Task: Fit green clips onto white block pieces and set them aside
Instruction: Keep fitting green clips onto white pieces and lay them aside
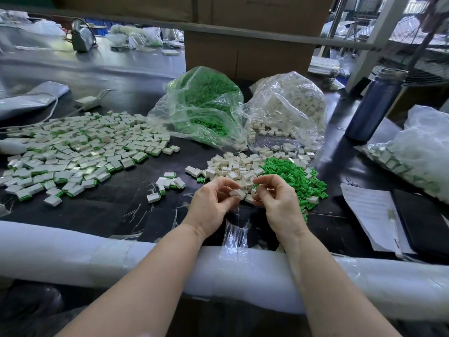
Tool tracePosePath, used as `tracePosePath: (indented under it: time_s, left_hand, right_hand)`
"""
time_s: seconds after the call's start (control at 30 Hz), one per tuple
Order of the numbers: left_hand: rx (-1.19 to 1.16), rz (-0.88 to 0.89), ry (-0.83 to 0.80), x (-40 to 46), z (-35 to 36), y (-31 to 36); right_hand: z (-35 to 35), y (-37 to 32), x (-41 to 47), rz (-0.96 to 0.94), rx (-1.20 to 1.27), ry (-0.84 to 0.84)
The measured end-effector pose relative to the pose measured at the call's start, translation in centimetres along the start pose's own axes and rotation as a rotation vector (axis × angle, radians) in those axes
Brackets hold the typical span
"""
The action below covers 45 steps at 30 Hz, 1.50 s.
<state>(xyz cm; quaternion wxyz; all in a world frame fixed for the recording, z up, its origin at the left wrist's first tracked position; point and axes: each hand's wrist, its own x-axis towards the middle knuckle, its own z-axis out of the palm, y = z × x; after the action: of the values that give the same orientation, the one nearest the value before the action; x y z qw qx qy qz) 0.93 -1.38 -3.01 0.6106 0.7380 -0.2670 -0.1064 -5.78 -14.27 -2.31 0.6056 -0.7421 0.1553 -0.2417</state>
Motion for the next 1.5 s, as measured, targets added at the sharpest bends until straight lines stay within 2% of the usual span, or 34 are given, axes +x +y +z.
tracePosePath:
  time_s: [0.37,0.53,0.77,1.17,1.5]
  left_hand:
    - [-0.148,-0.028,-0.03,0.09,0.07,0.06]
    - [-0.198,-0.047,-0.046,0.11,0.14,0.21]
    - [-0.201,-0.028,-0.082,0.02,0.15,0.34]
    - [-0.195,-0.061,-0.077,0.08,0.1,0.32]
    - [-0.169,-0.066,-0.087,-0.08,0.1,0.56]
  right_hand:
    - [0.06,-0.24,-0.11,-0.072,0.02,-0.063]
    - [0.16,-0.11,0.02,0.0,0.165,-0.03]
    - [0.16,-0.21,-0.04,0.02,0.237,-0.026]
    - [0.05,-0.69,-0.37,-0.035,0.068,-0.056]
    - [0.08,-0.56,-0.43,-0.017,0.038,-0.082]
